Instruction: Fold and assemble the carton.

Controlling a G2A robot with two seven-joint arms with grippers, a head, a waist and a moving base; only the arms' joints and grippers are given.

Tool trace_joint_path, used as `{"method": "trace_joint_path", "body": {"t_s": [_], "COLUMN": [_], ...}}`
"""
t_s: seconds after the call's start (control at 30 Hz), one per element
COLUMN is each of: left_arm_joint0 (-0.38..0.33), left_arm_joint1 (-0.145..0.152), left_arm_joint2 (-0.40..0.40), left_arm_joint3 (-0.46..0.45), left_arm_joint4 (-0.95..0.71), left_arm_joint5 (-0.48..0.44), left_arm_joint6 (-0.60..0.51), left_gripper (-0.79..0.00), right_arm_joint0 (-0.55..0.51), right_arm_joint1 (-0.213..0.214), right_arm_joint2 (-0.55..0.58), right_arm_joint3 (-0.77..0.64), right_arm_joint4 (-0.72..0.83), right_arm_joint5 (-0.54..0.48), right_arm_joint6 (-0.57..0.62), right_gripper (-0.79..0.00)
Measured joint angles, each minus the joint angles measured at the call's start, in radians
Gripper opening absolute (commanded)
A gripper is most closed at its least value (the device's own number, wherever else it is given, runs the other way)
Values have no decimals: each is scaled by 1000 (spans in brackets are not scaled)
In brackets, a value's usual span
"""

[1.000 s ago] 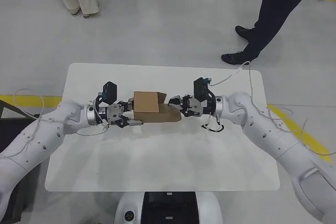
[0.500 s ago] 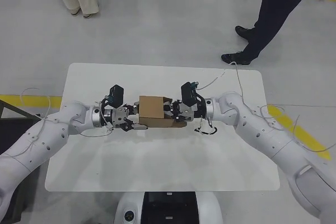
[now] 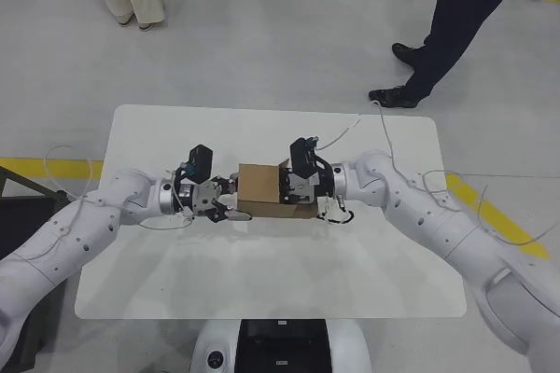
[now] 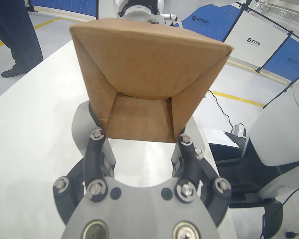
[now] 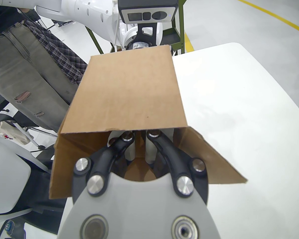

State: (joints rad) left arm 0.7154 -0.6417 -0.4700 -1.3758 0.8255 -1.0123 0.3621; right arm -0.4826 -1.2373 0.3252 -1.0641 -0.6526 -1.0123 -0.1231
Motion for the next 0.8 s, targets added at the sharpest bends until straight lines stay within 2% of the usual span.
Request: {"method": "trace_joint_path", "body": {"t_s": [0.8], "left_arm_joint0": [-12], "left_arm_joint1": [-7], "left_arm_joint2": [17], "left_arm_joint3": [23], "left_arm_joint4": [-4], "left_arm_joint5": [0], "left_arm_joint6": [24], "left_gripper": [-422], "right_arm_joint0": [11], "right_arm_joint1": [-50], "right_arm_joint2": [-26], "right_arm_joint3": [32], "right_arm_joint4": [-56], "right_arm_joint5": [0], "right_arm_joint6": [-53], "right_gripper": [-785]}}
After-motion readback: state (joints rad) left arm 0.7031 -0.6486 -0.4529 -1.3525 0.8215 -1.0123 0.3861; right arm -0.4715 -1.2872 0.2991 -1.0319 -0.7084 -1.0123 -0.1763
